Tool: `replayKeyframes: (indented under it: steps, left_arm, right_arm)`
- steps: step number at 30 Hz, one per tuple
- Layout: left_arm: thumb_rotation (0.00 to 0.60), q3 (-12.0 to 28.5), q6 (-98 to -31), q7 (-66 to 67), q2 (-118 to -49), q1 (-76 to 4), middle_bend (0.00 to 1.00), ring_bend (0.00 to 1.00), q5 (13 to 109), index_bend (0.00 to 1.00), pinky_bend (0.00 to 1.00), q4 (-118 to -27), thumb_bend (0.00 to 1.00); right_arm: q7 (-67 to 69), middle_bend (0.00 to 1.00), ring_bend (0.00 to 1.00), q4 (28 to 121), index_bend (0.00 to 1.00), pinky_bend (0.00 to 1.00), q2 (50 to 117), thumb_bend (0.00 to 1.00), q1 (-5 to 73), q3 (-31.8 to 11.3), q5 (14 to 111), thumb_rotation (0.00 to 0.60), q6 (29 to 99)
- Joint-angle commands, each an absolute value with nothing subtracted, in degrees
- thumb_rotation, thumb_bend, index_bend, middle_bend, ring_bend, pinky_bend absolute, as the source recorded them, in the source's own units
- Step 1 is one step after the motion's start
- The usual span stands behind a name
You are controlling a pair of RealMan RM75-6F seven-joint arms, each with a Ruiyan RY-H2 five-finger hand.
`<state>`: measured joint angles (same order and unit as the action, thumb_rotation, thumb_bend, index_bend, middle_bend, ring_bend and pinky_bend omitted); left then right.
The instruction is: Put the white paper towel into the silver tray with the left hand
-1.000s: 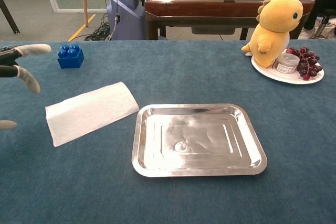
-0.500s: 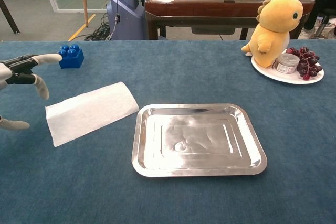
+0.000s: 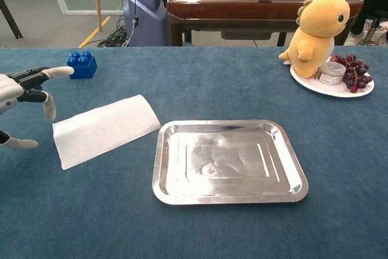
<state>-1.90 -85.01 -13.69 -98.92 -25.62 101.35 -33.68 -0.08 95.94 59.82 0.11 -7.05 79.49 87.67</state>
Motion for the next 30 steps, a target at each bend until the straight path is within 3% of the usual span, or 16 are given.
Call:
replayKeyframes:
  steps: [1,13,30]
  left_arm:
    - [0.6,-2.5,-84.9,-14.1,-100.0,-25.7,0.01,0.0,101.0,0.5,0.23,-32.0,0.06]
    - [0.6,-3.6,-84.3,-15.2,-101.6,-25.6,0.01,0.0,99.8,0.5,0.23,-29.6,0.17]
    - [0.6,-4.7,-82.8,-15.5,-103.3,-25.9,0.01,0.0,98.7,0.51,0.23,-27.3,0.17]
  right_arm:
    - [0.0,0.21,0.12,95.9,0.41,0.07,59.8,0.25,0.1,-7.1,79.5,0.6,87.7]
    - [0.2,0.21,0.12,95.9,0.41,0.07,59.7,0.26,0.1,-7.1,79.4,0.6,87.5]
    - [0.1,0.21,0.12,96.0,0.41,0.07,59.6,0.25,0.2,-7.0,79.4,0.6,87.3]
